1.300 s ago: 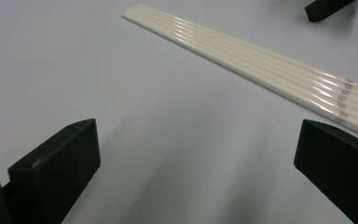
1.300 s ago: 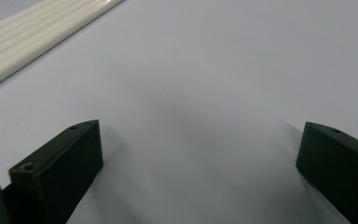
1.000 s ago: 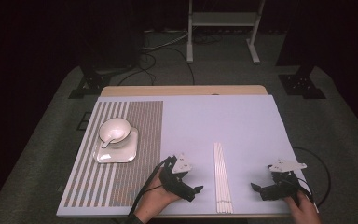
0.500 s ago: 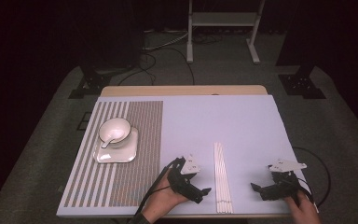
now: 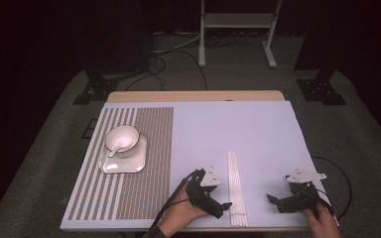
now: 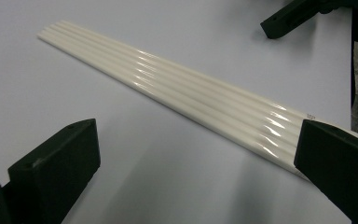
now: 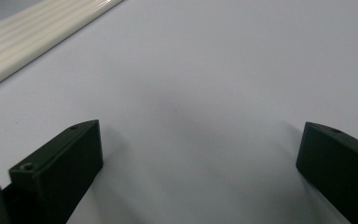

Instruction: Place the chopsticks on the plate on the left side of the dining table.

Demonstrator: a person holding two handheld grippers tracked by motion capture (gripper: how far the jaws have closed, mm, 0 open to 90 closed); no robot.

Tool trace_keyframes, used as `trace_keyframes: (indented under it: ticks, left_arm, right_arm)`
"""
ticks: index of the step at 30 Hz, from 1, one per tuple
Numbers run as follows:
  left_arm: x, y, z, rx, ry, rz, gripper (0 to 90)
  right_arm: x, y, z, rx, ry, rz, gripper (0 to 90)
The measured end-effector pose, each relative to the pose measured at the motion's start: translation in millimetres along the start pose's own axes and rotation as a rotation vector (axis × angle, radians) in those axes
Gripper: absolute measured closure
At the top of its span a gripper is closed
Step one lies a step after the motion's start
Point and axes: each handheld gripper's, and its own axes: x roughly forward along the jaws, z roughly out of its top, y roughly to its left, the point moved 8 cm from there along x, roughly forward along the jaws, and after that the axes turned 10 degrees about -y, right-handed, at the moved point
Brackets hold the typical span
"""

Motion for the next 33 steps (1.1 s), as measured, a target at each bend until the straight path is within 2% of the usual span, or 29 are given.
trace_keyframes:
  ticks: [17,33]
  left_arm:
    - [21.0,-12.3,-4.1,0.029,0.039,-0.028,0.0]
    - [21.8,-12.5,-8.1,0.037,0.069,-0.017,0.0]
  right_arm:
    - [0.0,0.0,0.0,0.0,-0.001,0.0,0.0]
    - [0.0,0.0,0.0,0.0,-0.001,0.0,0.0]
